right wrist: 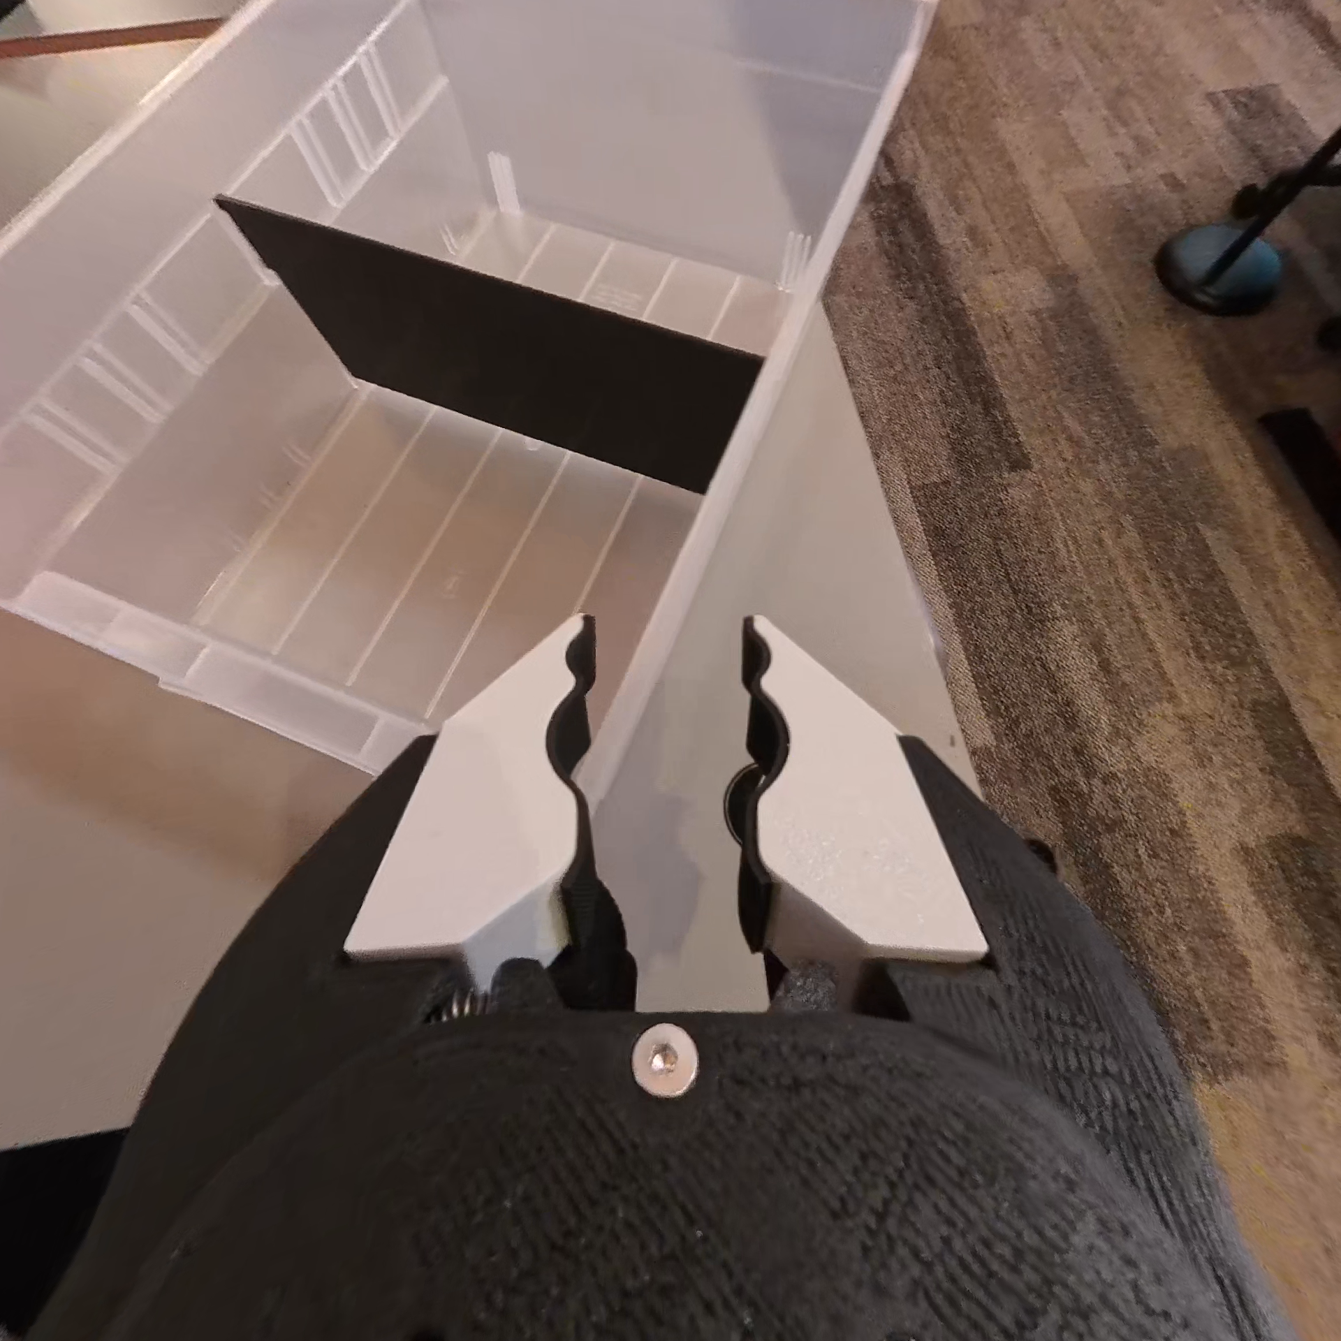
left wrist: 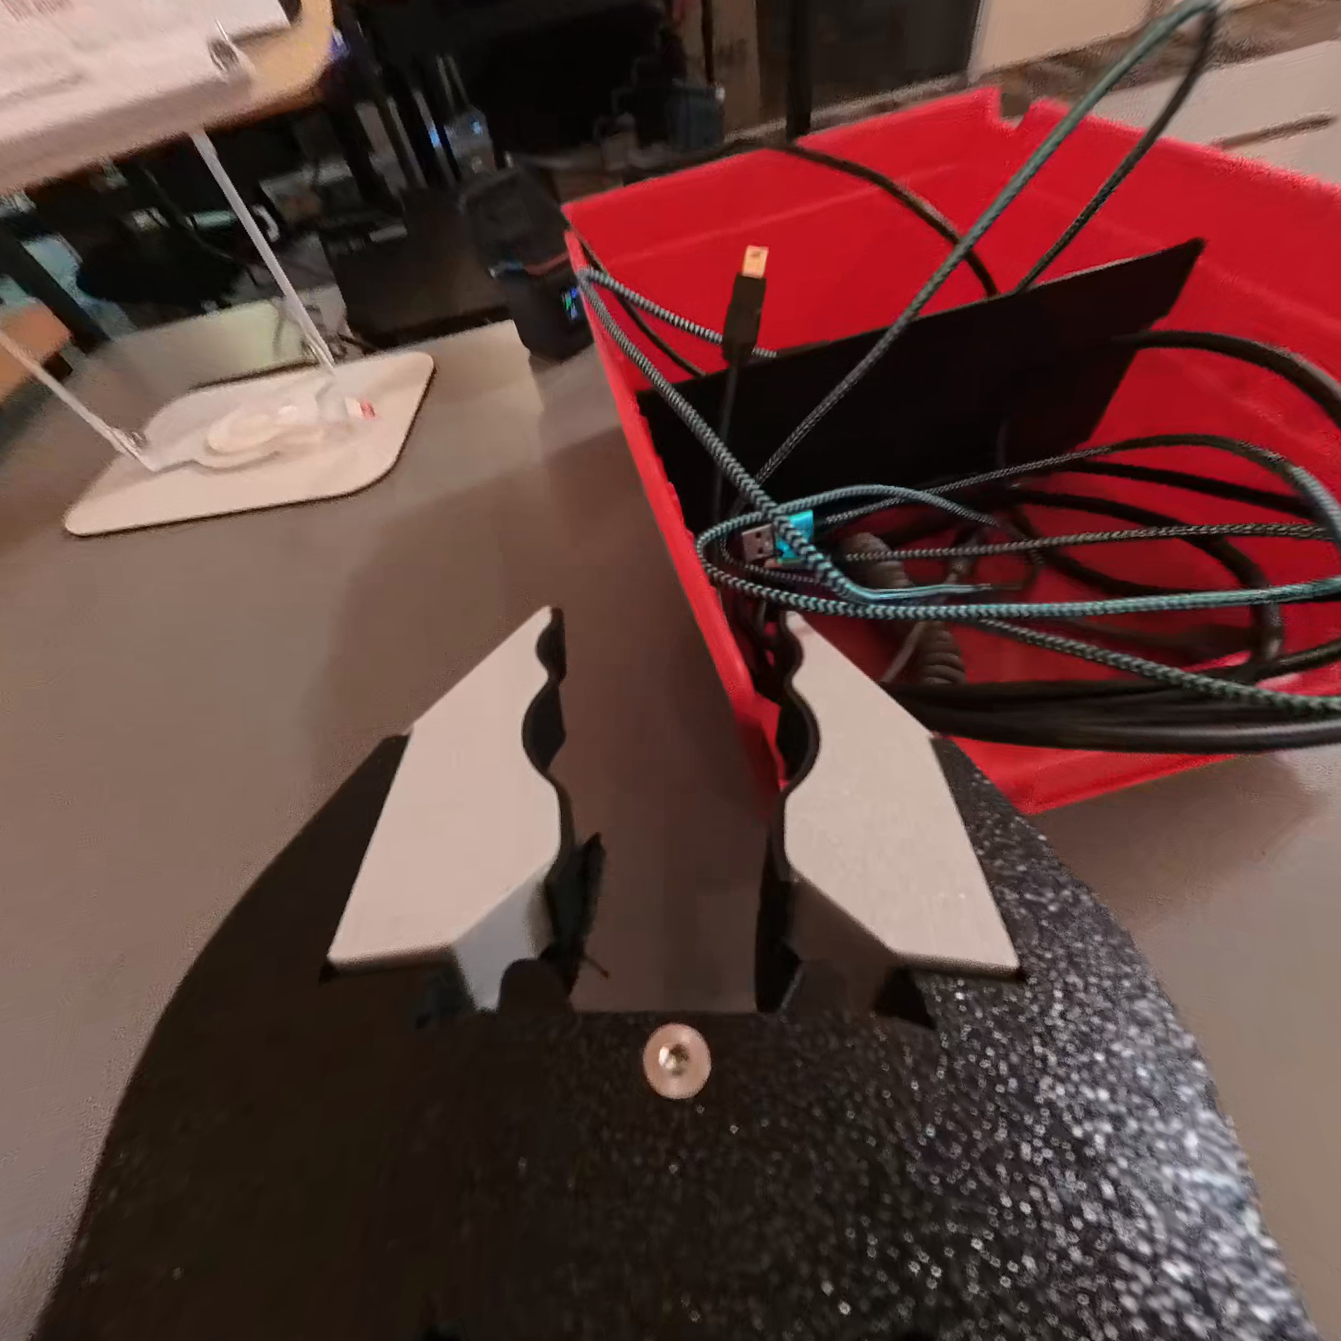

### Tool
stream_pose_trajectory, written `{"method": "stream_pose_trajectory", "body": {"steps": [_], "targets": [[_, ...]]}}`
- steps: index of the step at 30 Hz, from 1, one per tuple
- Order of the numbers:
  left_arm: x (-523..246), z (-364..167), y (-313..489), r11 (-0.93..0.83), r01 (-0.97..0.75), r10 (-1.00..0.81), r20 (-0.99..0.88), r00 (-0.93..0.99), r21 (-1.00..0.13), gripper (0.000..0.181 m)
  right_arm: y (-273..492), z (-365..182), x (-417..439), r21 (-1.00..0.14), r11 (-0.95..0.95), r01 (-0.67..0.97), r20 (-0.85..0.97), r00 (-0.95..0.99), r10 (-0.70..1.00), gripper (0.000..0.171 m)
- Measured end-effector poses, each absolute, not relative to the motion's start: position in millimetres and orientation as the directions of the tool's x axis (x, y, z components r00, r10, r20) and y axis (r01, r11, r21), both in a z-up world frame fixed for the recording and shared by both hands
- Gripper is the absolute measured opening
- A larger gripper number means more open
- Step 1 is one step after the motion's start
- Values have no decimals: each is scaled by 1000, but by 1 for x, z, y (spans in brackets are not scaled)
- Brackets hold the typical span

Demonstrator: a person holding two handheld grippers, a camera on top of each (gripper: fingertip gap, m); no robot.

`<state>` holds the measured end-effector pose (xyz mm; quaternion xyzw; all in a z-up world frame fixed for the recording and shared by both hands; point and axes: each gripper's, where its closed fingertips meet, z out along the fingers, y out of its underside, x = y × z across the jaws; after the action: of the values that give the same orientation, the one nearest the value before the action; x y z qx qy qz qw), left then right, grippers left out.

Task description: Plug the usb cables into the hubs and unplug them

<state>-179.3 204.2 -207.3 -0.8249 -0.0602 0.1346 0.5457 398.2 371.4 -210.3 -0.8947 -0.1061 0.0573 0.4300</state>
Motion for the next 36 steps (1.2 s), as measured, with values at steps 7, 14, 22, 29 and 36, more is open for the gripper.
{"method": "stream_pose_trajectory", "body": {"steps": [7, 14, 22, 29, 36], "targets": [[-183, -205, 214, -422, 9, 235, -99, 967, -907, 45, 375, -209, 390, -798, -563, 214, 57, 957, 283, 21], [-184, -208, 210, -433, -26, 209, -129, 969, -901, 4, 376, -209, 389, -813, -555, 176, -1, 953, 304, 19], [-196, -206, 171, -425, -49, 230, -160, 960, -904, 3, 375, -209, 387, -829, -523, 199, -14, 927, 375, 12], [-246, -205, 110, -414, 10, 309, -130, 942, -910, 4, 371, -209, 384, -826, -504, 253, 19, 906, 422, 6], [-308, -205, 60, -387, 102, 388, -62, 919, -916, 3, 371, -204, 384, -838, -519, 168, -52, 922, 383, 8]]}}
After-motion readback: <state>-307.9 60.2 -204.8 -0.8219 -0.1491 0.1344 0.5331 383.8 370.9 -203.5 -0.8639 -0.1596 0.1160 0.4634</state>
